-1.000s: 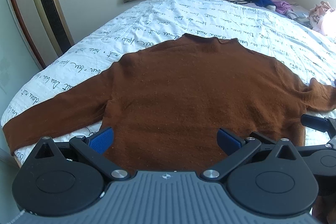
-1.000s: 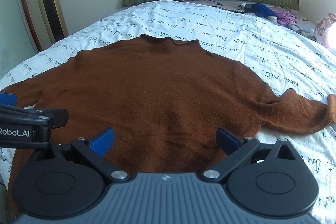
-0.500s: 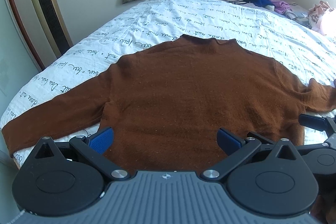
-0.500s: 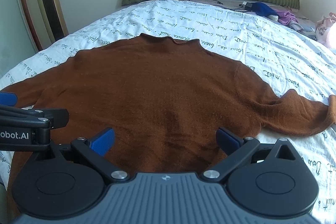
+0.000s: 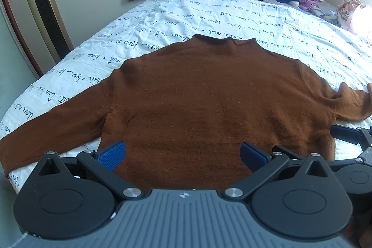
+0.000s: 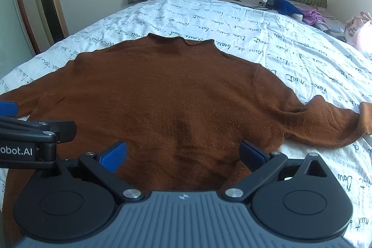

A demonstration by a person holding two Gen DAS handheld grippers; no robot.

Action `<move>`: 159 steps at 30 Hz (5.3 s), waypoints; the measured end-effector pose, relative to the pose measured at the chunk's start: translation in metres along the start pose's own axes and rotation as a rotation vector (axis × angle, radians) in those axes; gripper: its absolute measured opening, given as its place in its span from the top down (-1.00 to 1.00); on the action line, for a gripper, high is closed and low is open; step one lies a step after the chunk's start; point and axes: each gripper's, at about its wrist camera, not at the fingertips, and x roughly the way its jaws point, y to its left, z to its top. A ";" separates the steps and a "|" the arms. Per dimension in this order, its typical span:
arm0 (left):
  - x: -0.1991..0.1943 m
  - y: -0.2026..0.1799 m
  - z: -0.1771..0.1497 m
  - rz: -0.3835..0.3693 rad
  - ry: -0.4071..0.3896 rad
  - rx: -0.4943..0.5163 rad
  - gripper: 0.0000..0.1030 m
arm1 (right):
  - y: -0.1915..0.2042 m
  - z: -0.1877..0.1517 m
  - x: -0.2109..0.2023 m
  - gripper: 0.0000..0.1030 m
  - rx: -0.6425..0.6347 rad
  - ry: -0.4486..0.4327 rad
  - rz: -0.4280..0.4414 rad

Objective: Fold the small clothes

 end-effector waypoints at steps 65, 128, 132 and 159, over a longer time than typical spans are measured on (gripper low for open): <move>0.011 -0.018 -0.037 -0.185 0.108 0.016 -1.00 | -0.240 -0.030 -0.031 -1.00 0.039 -0.117 -0.451; -0.006 -0.023 -0.071 -0.255 0.196 -0.052 -1.00 | -0.527 -0.060 -0.086 0.92 0.817 -0.214 -0.294; -0.006 -0.021 -0.076 -0.305 0.215 -0.061 -1.00 | -0.528 -0.065 -0.096 0.92 0.824 -0.228 -0.305; -0.037 -0.122 -0.128 -0.589 0.176 0.361 -1.00 | -0.179 0.189 -0.117 0.92 0.155 -0.371 0.205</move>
